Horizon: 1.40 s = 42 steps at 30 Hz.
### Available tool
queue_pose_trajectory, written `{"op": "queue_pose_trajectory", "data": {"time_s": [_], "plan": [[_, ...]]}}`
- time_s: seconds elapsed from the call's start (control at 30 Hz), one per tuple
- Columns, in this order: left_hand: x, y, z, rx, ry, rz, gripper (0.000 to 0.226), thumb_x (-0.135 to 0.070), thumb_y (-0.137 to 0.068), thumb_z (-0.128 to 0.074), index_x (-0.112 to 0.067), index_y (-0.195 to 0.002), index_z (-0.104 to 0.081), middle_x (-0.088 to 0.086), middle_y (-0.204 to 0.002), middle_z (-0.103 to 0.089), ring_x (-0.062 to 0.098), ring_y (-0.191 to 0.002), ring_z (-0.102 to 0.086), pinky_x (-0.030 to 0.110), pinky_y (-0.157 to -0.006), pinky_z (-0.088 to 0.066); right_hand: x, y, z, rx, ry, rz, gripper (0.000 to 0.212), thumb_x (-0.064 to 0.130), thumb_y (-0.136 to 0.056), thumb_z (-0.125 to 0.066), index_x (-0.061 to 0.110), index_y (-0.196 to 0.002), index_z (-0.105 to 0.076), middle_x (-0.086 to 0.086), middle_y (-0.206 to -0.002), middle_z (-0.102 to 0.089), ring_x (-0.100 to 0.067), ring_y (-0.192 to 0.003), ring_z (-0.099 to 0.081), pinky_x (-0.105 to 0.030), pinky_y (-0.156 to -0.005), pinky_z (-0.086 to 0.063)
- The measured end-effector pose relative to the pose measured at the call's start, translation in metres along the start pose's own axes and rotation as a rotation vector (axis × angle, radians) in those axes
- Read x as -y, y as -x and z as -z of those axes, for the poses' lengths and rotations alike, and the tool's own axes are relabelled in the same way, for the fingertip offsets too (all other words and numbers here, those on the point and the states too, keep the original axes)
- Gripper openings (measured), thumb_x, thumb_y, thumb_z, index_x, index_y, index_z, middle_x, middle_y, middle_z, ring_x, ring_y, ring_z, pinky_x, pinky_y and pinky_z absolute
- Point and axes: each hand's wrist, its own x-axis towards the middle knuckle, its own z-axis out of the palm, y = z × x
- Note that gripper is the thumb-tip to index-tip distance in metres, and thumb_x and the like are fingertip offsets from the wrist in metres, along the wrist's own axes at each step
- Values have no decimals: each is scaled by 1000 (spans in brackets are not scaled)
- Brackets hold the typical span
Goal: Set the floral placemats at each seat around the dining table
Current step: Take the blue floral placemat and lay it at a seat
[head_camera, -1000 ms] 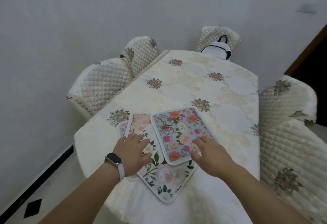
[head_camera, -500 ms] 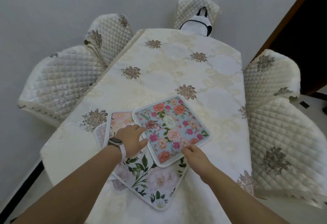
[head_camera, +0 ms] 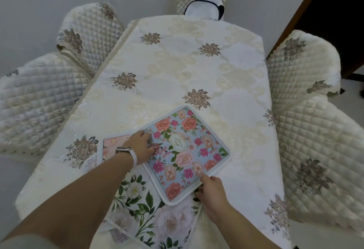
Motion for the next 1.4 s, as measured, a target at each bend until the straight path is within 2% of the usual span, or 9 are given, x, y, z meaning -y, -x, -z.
{"op": "queue_pose_trajectory", "data": {"time_s": [0.17,0.33,0.47,0.53,0.67,0.8,0.9,1.1,1.4], "plan": [[1,-39,7,-37,-5,3,48,-40,-88,-53,-20,-131,-46,7,-135,-46,28,-117,-48,39,-90,-45,4,-9,-2,-65,-16,34,17,20,-96,-56,9,-110,-54,-17,-98,-66,-27,-78,-65,-46,-74,-59],[-9,-70,9,-55,1,-31,59,-40,-91,-52,-17,-143,-35,8,-145,-42,30,-127,-44,43,-98,-43,2,-17,2,-175,121,88,19,7,-95,-53,16,-111,-48,-11,-98,-64,-28,-79,-67,-48,-75,-61],[-20,-82,6,-105,24,-45,53,-37,-92,-52,-15,-139,-41,12,-138,-48,32,-123,-46,45,-96,-44,2,-21,3,-200,170,116,22,4,-92,-55,17,-109,-49,-12,-98,-64,-31,-79,-70,-54,-72,-60],[-22,-84,5,-160,45,-39,51,-34,-91,-53,-14,-137,-44,14,-135,-49,33,-120,-47,45,-94,-45,3,-21,3,-211,176,127,19,5,-92,-56,18,-104,-50,-12,-96,-63,-31,-78,-70,-51,-70,-61],[-25,-84,11,-187,227,14,47,-30,-90,-57,-14,-133,-49,15,-125,-53,33,-108,-55,42,-88,-48,6,-18,4,-214,194,181,13,7,-95,-56,19,-97,-49,-10,-93,-63,-24,-74,-67,-34,-60,-58],[-26,-74,21,-170,405,109,23,-29,-88,-61,-17,-107,-58,8,-88,-64,24,-69,-59,35,-63,-52,8,-16,5,-199,173,191,12,11,-96,-58,19,-99,-50,-7,-94,-65,-24,-80,-68,-33,-60,-59],[-25,-61,26,-125,462,157,11,-23,-88,-59,-16,-94,-54,8,-76,-60,24,-56,-55,35,-50,-54,8,-13,6,-181,170,205,12,14,-95,-60,20,-100,-50,-6,-98,-65,-22,-84,-68,-31,-63,-58],[-16,-20,25,-115,578,224,12,-22,-90,-58,-16,-100,-54,9,-79,-61,22,-56,-53,27,-48,-42,5,6,9,-136,193,215,15,14,-96,-58,16,-108,-50,-4,-99,-63,-17,-86,-65,-23,-61,-51],[-12,52,28,-148,741,215,10,-18,-90,-60,-13,-98,-57,7,-93,-67,23,-67,-62,29,-51,-47,17,40,26,-168,202,288,12,17,-96,-58,18,-107,-52,-3,-97,-65,-17,-83,-67,-25,-60,-52]]}}
